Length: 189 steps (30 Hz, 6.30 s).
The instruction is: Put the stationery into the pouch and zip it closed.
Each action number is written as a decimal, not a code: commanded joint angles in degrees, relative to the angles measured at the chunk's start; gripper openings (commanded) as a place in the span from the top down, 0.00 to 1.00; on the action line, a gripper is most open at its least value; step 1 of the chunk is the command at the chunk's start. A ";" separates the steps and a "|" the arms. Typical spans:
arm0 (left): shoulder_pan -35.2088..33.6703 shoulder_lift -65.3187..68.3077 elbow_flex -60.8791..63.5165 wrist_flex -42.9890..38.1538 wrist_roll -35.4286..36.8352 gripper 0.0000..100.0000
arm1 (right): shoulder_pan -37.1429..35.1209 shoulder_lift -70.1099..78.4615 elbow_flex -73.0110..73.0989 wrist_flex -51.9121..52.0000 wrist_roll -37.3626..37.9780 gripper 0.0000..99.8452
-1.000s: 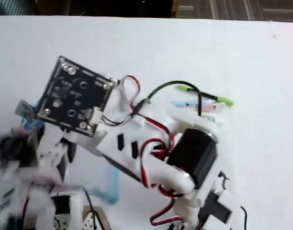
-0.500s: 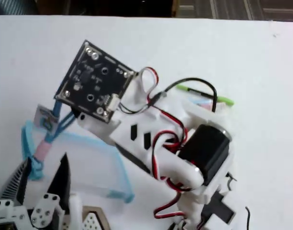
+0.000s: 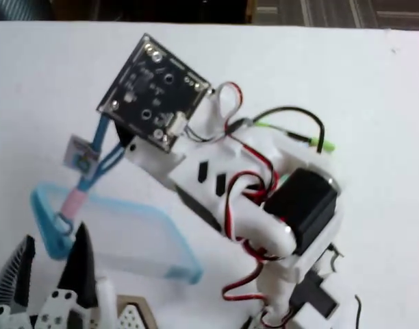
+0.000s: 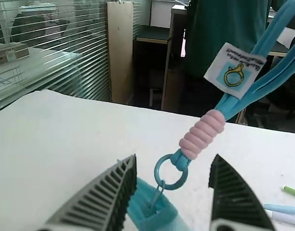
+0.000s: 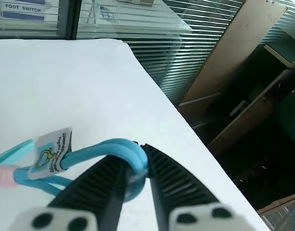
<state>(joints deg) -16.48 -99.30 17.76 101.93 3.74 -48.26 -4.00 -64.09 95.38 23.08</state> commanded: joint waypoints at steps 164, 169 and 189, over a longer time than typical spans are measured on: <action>13.05 17.54 0.44 0.44 6.15 0.71 | 10.15 -11.56 24.44 -19.65 -14.15 0.98; 9.89 27.30 -0.88 -0.62 8.09 0.71 | 10.15 -12.09 24.35 -19.82 -14.15 0.98; 21.93 51.21 -5.10 -4.48 -3.87 0.98 | 11.74 -12.18 24.26 -19.91 -14.42 0.98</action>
<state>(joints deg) 4.88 -49.01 15.56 98.24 -1.54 -37.98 -15.34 -39.38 76.75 8.84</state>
